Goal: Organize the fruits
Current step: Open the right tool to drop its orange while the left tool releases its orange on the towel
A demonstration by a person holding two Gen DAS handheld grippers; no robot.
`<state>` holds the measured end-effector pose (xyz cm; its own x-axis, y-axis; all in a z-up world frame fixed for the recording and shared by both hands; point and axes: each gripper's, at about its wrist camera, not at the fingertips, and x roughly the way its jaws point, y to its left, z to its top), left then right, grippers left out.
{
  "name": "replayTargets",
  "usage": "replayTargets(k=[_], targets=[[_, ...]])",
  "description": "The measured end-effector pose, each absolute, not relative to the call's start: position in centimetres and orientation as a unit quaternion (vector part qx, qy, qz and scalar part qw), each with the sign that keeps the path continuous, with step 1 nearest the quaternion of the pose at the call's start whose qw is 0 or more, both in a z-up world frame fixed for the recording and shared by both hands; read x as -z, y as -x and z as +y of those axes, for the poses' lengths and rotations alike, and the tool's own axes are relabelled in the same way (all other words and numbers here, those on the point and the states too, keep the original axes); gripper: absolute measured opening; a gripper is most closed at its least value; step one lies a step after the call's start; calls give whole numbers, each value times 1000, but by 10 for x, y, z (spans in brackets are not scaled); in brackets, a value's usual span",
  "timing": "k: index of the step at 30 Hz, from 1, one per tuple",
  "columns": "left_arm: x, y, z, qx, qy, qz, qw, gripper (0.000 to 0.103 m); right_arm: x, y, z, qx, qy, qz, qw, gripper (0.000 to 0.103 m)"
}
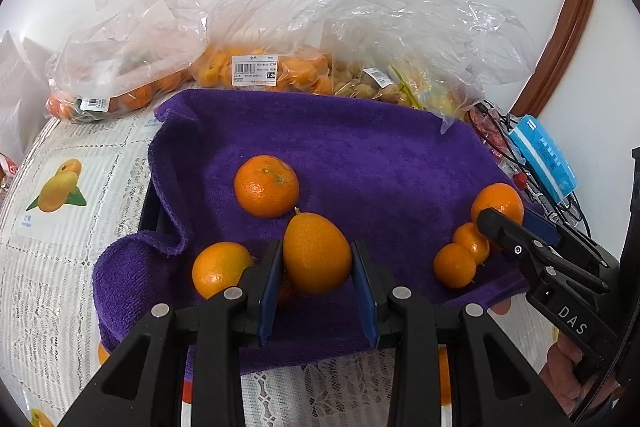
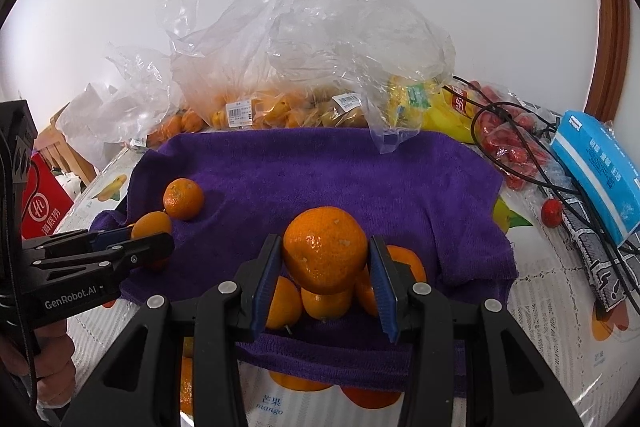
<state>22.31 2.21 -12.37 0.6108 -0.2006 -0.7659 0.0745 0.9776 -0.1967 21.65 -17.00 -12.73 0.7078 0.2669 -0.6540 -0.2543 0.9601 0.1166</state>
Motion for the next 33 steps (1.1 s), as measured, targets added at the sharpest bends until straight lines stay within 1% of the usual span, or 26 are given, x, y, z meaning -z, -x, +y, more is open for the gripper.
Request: replayTargets(k=[9, 11, 13, 14, 22, 29, 33], targets=[[122, -221, 18, 78, 65, 427, 899, 33, 127, -216, -170, -138, -10, 358, 923, 44], [121, -221, 19, 77, 65, 427, 899, 38, 125, -215, -171, -137, -11, 356, 924, 44], [119, -221, 20, 75, 68, 424, 900, 47, 123, -214, -171, -135, -9, 352, 926, 44], [118, -220, 20, 74, 68, 422, 901, 48, 121, -213, -172, -133, -8, 348, 928, 44], [105, -216, 24, 66, 71, 412, 906, 48, 110, -207, -179, -132, -25, 342, 930, 44], [92, -207, 16, 60, 49, 402, 912, 48, 100, -186, -173, -123, -4, 318, 940, 48], [88, -197, 13, 58, 41, 397, 915, 48, 97, -173, -168, -119, 9, 317, 941, 48]])
